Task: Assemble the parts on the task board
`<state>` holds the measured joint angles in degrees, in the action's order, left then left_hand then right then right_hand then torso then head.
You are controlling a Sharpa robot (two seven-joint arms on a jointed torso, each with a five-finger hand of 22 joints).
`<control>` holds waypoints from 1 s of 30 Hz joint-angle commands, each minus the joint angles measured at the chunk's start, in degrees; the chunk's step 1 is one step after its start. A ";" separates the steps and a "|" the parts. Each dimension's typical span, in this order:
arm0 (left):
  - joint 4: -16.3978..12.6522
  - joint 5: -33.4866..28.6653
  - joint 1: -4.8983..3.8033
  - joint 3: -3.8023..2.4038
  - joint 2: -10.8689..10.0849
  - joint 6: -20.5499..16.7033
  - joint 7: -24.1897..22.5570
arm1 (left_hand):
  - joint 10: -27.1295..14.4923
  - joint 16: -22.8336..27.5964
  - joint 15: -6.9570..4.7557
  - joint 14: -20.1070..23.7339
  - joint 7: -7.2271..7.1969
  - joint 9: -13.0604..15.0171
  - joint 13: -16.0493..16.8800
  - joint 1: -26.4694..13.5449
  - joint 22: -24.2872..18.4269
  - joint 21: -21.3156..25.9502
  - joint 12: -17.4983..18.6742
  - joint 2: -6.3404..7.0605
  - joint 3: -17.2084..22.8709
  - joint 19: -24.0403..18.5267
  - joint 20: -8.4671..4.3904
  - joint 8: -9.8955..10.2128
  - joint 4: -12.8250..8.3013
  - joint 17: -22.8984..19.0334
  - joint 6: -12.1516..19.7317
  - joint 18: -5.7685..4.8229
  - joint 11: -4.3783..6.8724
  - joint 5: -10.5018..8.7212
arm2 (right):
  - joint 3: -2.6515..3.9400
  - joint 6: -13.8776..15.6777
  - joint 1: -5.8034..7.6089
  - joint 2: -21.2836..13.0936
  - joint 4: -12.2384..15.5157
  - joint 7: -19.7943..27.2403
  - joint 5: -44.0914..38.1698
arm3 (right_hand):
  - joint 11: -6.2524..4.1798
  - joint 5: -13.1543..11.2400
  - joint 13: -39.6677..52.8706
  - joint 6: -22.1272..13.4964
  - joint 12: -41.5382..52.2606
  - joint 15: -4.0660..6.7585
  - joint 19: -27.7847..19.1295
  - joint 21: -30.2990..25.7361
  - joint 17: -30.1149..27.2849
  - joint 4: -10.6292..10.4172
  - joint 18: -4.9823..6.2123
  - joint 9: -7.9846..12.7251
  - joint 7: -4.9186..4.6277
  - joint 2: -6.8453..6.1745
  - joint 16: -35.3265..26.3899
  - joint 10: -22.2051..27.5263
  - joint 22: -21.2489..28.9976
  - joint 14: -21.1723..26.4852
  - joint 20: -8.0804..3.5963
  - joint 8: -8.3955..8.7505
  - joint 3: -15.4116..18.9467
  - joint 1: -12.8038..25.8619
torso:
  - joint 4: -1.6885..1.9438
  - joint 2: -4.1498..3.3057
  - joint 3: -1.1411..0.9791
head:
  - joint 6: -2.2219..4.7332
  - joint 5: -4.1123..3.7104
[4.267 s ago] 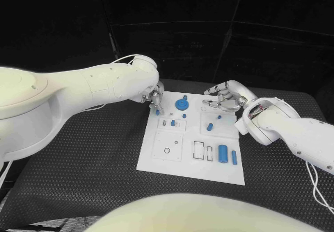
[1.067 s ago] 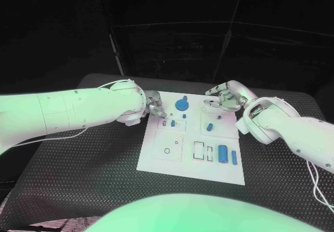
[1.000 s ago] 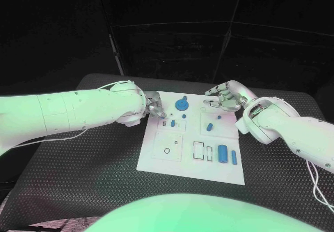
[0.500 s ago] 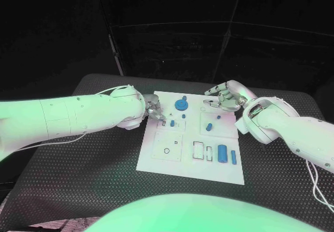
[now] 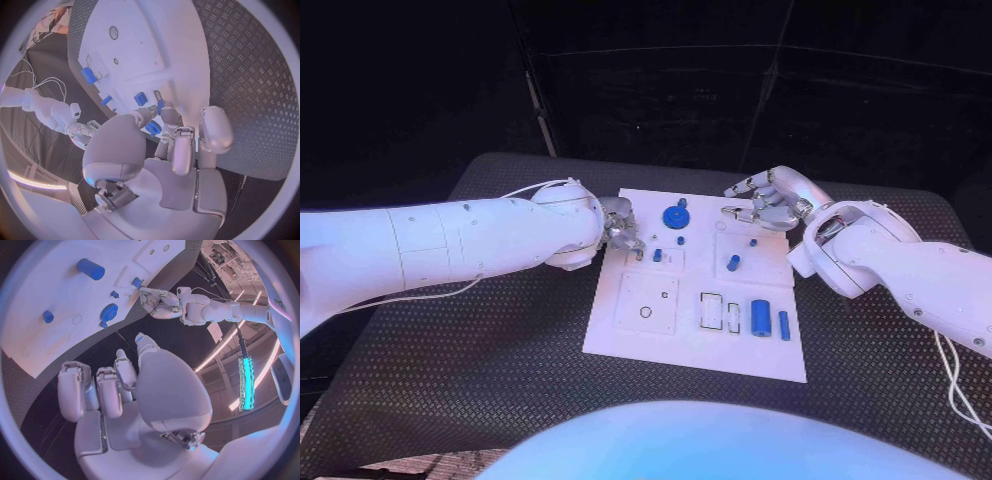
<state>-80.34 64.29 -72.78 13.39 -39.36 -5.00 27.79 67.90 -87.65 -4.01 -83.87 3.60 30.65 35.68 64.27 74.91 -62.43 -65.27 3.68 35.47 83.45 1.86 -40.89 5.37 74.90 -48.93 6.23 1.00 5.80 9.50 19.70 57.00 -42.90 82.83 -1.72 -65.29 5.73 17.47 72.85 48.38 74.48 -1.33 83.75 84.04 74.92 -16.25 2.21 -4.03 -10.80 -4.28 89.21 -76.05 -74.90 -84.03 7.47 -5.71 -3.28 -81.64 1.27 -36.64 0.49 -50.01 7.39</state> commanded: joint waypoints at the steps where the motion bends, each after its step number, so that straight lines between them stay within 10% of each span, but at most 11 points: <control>1: -0.32 0.39 0.24 0.13 -0.01 1.57 0.63 | 0.42 -0.33 -0.43 -5.08 -0.36 -0.04 0.15 0.12 3.20 -0.23 -0.26 -0.56 7.62 0.41 -0.02 -0.21 -7.35 10.02 -0.14 -1.07 0.05 0.17 | 0.02 -0.23 0.09 -0.03 0.03 0.40 0.09 | 0.01 0.14 -0.07 -0.37 0.31 0.02 -0.24 -0.30 13.41 -0.04 0.64 0.02 0.00 -0.10 -0.21 0.30 -1.22 -5.41 -0.19 -0.37 0.27 0.32 | 0.04 0.01 0.00 | 0.01 -0.06; 30: -1.18 0.38 0.30 0.13 -0.29 5.50 0.90 | 0.62 -0.33 -0.45 -5.08 -0.41 0.04 0.56 -0.01 3.22 -0.22 -0.49 -0.42 7.84 0.42 -0.03 -0.30 -7.55 10.01 -0.11 -1.08 0.09 0.18 | 0.02 -0.34 0.09 0.12 -0.16 0.41 0.10 | 0.01 0.14 -0.07 -0.37 0.31 0.02 -0.24 -0.30 13.41 -0.04 0.64 0.02 0.00 -0.10 -0.21 0.30 -1.22 -5.41 -0.19 -0.37 0.27 0.32 | -0.02 -0.03 0.00 | 0.01 -0.01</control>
<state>-81.40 64.44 -72.72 13.32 -39.63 -1.76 27.85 68.30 -87.65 -4.20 -84.06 3.48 30.70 36.17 64.32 74.91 -62.43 -65.48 3.62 35.54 83.44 1.86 -40.83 5.28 74.90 -49.05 6.23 1.04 5.81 9.50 19.63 57.00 -42.81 82.59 -1.72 -65.29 5.73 17.47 72.85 48.38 74.48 -1.33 83.75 84.04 74.91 -16.25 2.21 -4.03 -10.80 -4.28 89.21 -76.05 -74.90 -84.03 7.47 -5.71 -3.28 -81.64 1.29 -36.67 0.50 -50.00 7.37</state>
